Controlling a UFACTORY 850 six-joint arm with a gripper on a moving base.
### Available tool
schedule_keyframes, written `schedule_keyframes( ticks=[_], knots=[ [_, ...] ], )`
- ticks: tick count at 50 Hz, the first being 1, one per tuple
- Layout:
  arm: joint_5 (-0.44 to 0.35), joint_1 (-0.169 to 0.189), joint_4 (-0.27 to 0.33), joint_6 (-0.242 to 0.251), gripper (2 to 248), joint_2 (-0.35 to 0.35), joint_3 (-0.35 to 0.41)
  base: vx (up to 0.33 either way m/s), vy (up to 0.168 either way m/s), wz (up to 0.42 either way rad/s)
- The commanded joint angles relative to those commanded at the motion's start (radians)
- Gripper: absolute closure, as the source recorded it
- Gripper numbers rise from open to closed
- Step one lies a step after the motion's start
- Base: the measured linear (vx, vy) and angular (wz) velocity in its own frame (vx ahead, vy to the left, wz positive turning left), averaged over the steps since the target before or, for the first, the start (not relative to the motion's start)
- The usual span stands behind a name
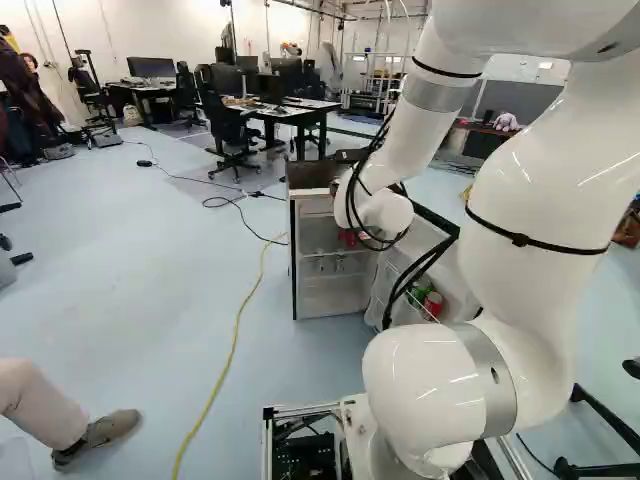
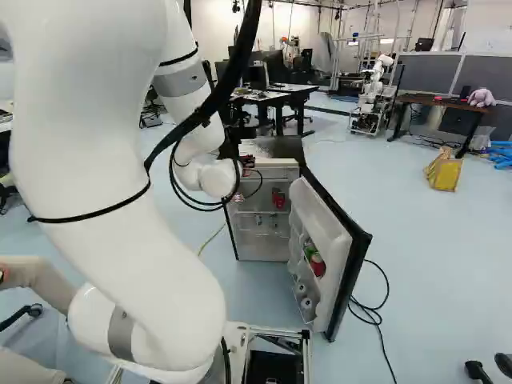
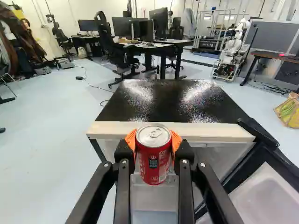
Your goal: Grab a drink from the fridge
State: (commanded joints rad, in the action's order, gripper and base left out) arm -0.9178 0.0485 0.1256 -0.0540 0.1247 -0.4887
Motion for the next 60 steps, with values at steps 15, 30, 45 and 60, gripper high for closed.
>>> schedule_keyframes(
  ticks=[15,30,45,60],
  knots=[
    [0.041,0.008,0.0,0.0,156,-0.009,-0.029,0.0,0.0,0.0],
    [0.078,0.015,0.0,0.0,156,-0.012,-0.065,0.0,0.0,0.0],
    [0.113,0.022,0.0,0.0,156,-0.011,-0.103,0.0,0.0,0.0],
    [0.143,0.028,0.0,0.0,156,0.017,-0.143,0.0,0.0,0.0]
  ],
)
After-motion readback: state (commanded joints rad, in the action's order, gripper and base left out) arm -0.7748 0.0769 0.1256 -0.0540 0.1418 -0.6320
